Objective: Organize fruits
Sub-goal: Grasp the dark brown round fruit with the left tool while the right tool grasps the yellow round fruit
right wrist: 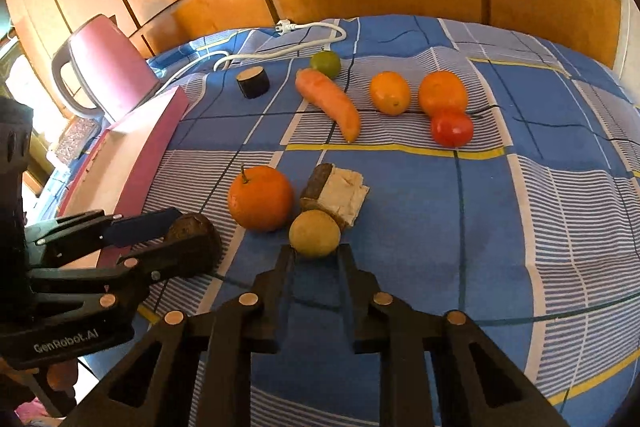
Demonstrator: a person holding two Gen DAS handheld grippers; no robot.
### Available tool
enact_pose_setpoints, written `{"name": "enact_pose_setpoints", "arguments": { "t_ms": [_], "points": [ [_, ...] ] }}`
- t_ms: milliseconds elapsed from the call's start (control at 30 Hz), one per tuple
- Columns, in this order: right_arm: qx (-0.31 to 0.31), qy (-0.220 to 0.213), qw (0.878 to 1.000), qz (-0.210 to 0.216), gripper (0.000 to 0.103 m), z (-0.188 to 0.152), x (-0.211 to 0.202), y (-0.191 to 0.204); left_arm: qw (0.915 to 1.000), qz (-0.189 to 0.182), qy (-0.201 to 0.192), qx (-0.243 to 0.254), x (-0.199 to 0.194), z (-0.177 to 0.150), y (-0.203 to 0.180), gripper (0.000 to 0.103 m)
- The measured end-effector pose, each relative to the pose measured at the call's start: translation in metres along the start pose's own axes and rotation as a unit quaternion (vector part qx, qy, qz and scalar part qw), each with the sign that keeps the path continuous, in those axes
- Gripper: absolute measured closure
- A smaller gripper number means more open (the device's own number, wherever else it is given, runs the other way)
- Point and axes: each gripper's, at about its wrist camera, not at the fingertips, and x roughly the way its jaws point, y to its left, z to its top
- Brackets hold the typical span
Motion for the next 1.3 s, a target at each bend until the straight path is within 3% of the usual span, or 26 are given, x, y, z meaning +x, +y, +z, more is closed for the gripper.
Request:
{"name": "enact_pose_setpoints", "arguments": {
  "t_ms": [300, 800, 900, 1167, 1300],
  "points": [
    [0.008, -0.002, 1.000, -0.009, 0.081, 0.005, 0.004, 0.001, 0.9999, 0.010, -0.001, -0.005, 0.003, 0.001, -0.004, 0.060],
    [0.032, -0.007, 0.999, -0.020, 0.084, -0.012, -0.023, -0.011, 0.9993, -0.022, -0.007, -0.031, -0.013, -0.017, -0.014, 0.061],
    [0.036, -0.009, 0.999, -0.016, 0.091, -0.016, -0.032, -0.011, 0.9990, -0.023, -0.015, -0.034, -0.020, -0.020, -0.015, 0.061],
    [0.017, -0.009, 0.999, -0.026, 0.091, -0.017, -0.036, 0.005, 0.9983, -0.016, -0.038, -0.042, -0.039, -0.022, -0.010, 0.061],
    [0.030, 0.001, 0.999, -0.028, 0.073, -0.018, -0.030, 0.000, 0.9979, -0.017, -0.043, -0.045, -0.046, -0.024, -0.007, 0.061]
  ]
}}
